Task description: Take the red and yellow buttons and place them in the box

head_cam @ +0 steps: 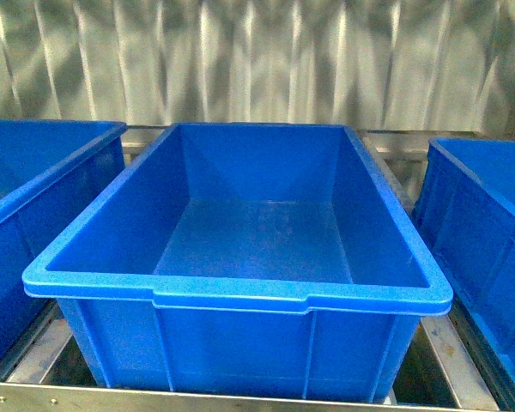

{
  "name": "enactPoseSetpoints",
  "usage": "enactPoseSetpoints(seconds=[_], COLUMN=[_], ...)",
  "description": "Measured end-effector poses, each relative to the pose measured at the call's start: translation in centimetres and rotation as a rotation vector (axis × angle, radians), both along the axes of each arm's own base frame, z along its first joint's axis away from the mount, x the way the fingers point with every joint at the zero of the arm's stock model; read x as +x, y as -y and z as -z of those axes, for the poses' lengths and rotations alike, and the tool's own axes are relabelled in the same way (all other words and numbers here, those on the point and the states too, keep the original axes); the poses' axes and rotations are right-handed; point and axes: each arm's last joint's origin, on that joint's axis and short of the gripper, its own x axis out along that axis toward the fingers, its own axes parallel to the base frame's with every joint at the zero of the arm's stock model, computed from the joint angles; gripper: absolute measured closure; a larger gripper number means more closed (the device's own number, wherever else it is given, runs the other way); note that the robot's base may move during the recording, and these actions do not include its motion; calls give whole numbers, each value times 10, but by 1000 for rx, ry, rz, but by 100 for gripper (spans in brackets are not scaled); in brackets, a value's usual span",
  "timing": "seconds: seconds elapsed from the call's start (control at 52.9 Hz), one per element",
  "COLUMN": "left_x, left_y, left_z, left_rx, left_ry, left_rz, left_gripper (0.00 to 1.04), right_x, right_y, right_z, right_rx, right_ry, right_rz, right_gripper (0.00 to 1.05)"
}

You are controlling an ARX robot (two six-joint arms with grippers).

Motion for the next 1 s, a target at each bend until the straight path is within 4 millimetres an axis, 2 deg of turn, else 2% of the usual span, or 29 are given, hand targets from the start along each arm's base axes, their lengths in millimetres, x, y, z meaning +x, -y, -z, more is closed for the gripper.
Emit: enactPoseSetpoints(seconds=[0.341,0.473,1.003], left_x=[0,0,0], left_y=[0,0,0], left_z=[0,0,0], left_rx=[0,0,0], left_ry=[0,0,0], left_rz=[0,0,0], left_gripper=[8,8,8], right_x=[-28,-34,-49], right_y=[-20,-30,-31], right_z=[30,36,48], right_rx=[-6,-7,-9], right_ry=[7,8,31], right_rz=[2,-6,-7], right_gripper=[101,101,101])
